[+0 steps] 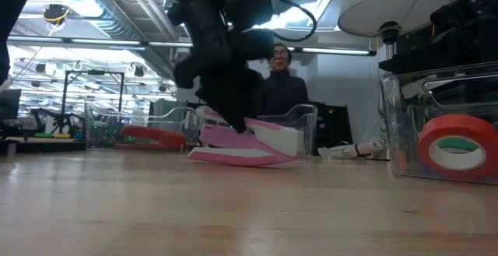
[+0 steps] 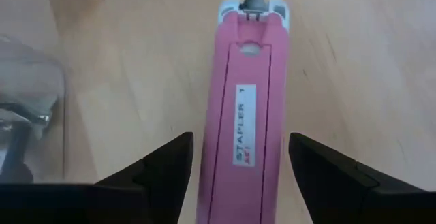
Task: Pick and place Stapler, Stapler remover, tape
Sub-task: Put the pink stapler into the top left transparent bin
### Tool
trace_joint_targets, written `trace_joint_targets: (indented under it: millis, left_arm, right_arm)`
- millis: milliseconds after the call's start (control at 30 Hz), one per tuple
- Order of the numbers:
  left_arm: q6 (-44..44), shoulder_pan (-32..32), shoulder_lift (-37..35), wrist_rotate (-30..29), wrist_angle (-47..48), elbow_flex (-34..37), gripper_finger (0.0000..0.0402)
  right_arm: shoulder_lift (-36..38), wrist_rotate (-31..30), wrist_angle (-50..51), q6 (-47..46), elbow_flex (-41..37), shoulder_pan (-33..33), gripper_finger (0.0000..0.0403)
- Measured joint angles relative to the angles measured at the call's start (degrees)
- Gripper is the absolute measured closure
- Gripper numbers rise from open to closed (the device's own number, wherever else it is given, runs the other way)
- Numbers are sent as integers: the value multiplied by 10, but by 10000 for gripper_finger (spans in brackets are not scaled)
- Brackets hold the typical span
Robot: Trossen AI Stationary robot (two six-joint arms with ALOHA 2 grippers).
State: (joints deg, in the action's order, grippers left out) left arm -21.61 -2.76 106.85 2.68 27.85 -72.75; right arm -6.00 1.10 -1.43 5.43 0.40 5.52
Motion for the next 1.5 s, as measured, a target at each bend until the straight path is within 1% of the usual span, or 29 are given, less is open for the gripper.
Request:
trace_joint_targets:
  millis: [167, 267, 333, 467, 867, 1000, 1100, 1333, 1500]
  left_arm:
    - [0, 0, 25, -1, 2, 0, 168]
    - [0, 0, 36, -1, 5, 0, 184]
    - [0, 0, 40, -2, 8, 0, 207]
    - [-1, -1, 39, -2, 8, 0, 269]
    - [1, -3, 38, -6, 9, 0, 268]
    - [0, -3, 26, -12, 12, 0, 268]
    - [0, -4, 12, -24, 13, 0, 268]
    - [10, -3, -40, -26, 5, 0, 268]
    - [14, -4, -81, -52, 2, 0, 268]
  right_arm:
    - [0, 0, 0, 0, 0, 0, 163]
    - [0, 0, 0, 0, 0, 0, 163]
    - [0, 0, 0, 0, 0, 0, 163]
    - [0, 0, 0, 0, 0, 0, 163]
    - [0, 0, 0, 0, 0, 0, 163]
    - [0, 0, 0, 0, 0, 0, 163]
    - [0, 0, 0, 0, 0, 0, 163]
    - [0, 0, 0, 0, 0, 0, 163]
    - [0, 0, 0, 0, 0, 0, 163]
